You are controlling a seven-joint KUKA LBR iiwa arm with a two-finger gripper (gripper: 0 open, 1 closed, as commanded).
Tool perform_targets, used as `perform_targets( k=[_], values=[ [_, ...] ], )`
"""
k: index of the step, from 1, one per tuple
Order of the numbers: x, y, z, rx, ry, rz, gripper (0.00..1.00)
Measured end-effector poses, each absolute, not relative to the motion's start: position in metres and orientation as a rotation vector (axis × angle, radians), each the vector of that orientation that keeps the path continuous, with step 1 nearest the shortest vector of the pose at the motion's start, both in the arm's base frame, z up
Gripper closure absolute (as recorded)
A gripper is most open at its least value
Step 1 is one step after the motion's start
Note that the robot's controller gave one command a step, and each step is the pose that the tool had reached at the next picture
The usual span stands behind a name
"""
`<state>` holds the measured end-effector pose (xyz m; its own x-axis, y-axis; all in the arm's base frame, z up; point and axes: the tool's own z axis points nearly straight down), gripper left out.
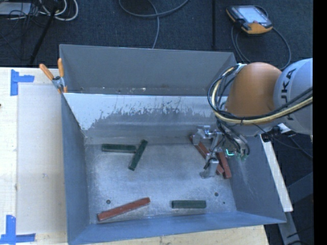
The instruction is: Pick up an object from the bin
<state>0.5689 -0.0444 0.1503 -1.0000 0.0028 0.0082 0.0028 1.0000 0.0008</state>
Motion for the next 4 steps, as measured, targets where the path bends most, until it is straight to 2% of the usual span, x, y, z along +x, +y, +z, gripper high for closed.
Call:
perform_targets(
  k=[1, 2, 3, 4],
  values=[
    [0.571, -0.044, 0.154, -0.003, -3.141, -0.001, 0.00],
    [0.585, -0.100, 0.132, 0.089, -3.144, -0.001, 0.00],
    [0.608, -0.128, 0.135, 0.051, -3.140, 0.004, 0.00],
    [0.597, -0.125, 0.099, -0.053, -3.147, 0.001, 0.00]
  ],
)
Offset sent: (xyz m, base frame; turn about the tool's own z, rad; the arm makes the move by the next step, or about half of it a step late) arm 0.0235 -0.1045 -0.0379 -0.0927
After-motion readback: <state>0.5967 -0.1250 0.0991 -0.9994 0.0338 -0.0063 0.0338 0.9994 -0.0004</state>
